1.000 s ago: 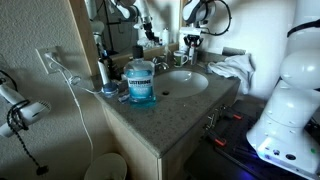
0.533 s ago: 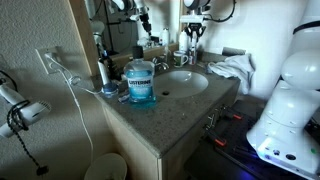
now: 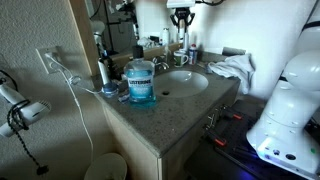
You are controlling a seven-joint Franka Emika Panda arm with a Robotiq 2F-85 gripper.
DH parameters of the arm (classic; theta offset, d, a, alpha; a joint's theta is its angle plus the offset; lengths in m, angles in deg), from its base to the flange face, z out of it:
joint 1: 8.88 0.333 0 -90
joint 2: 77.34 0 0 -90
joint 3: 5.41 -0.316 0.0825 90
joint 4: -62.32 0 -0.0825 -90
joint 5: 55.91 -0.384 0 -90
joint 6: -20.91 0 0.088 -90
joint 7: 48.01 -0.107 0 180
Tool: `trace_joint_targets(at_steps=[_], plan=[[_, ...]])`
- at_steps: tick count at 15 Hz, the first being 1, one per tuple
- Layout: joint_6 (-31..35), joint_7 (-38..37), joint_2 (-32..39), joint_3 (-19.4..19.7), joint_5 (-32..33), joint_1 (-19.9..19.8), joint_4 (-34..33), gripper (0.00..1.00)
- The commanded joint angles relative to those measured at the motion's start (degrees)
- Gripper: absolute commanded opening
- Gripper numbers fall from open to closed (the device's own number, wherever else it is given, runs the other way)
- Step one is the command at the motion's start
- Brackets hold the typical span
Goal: Move the small white bottle to the left of the sink
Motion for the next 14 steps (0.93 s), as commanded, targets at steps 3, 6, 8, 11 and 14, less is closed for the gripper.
trace_joint_targets(at_steps=[3,6,8,11,14], plan=[[-1.64,1.28,-4.18,-6.82,0.58,3.52,3.57,0.13],[-0.42,1.99,-4.43,-9.62,0.12,5.39,5.44,0.13],[0.58,2.65,-4.45,-11.13,-0.59,6.67,6.66,0.13],[1.97,4.29,-4.37,-12.50,-2.29,8.14,8.40,0.13],[4.83,5.45,-4.75,-13.33,-3.65,9.07,11.16,0.13]])
